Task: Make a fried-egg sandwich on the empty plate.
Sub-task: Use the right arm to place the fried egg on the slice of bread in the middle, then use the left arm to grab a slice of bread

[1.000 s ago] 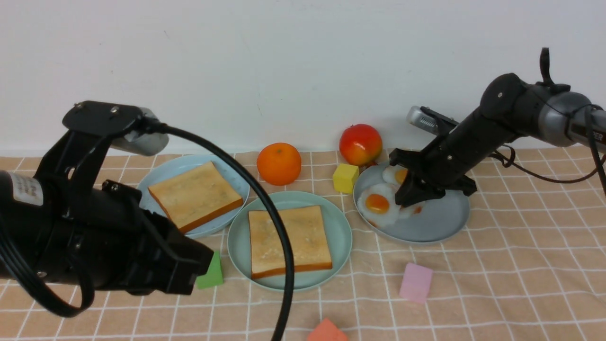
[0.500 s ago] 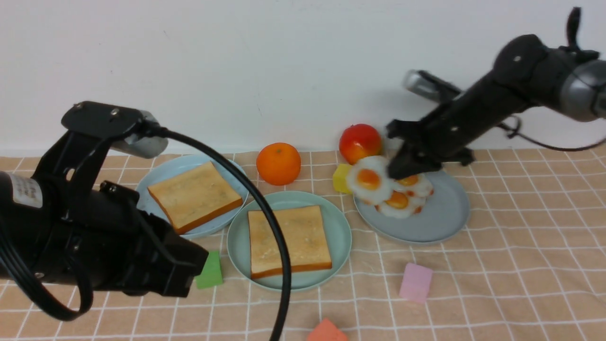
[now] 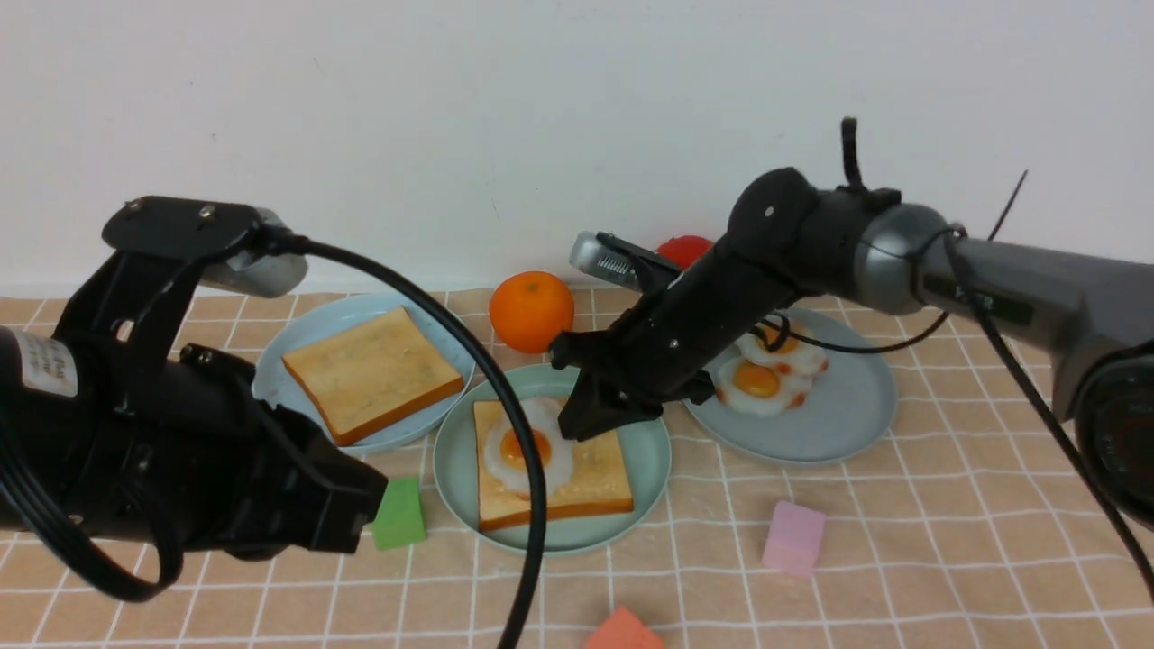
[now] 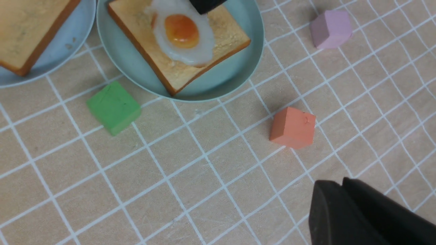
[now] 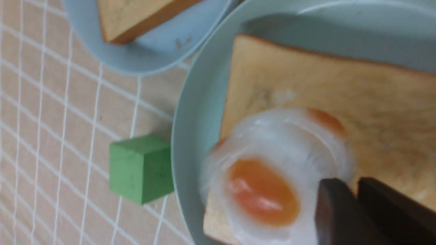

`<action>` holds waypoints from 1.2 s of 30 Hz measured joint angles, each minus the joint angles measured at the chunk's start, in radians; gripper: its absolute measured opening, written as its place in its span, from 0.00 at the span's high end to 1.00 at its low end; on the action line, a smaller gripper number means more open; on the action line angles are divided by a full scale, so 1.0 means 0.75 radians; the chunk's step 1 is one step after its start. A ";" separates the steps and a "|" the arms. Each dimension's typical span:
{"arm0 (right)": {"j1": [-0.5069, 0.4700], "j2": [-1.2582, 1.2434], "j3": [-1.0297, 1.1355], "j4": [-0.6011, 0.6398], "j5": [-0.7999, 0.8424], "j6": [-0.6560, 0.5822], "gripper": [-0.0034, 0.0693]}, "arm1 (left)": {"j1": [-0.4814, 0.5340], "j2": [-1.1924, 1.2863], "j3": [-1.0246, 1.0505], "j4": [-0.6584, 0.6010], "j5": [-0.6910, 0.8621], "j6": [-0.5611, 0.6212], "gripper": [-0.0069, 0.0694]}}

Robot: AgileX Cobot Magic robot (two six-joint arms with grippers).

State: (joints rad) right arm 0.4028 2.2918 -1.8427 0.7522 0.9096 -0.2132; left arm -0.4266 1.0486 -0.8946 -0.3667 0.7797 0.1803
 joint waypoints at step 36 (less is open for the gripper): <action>0.102 -1.536 0.869 -0.207 0.089 -0.525 0.97 | 0.582 1.126 -0.555 -0.267 -0.304 -0.537 0.40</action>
State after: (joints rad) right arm 0.4789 1.1395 -1.1909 0.5973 0.9762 -0.6071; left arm 0.0102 1.8932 -1.3105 -0.5666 0.5514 -0.2227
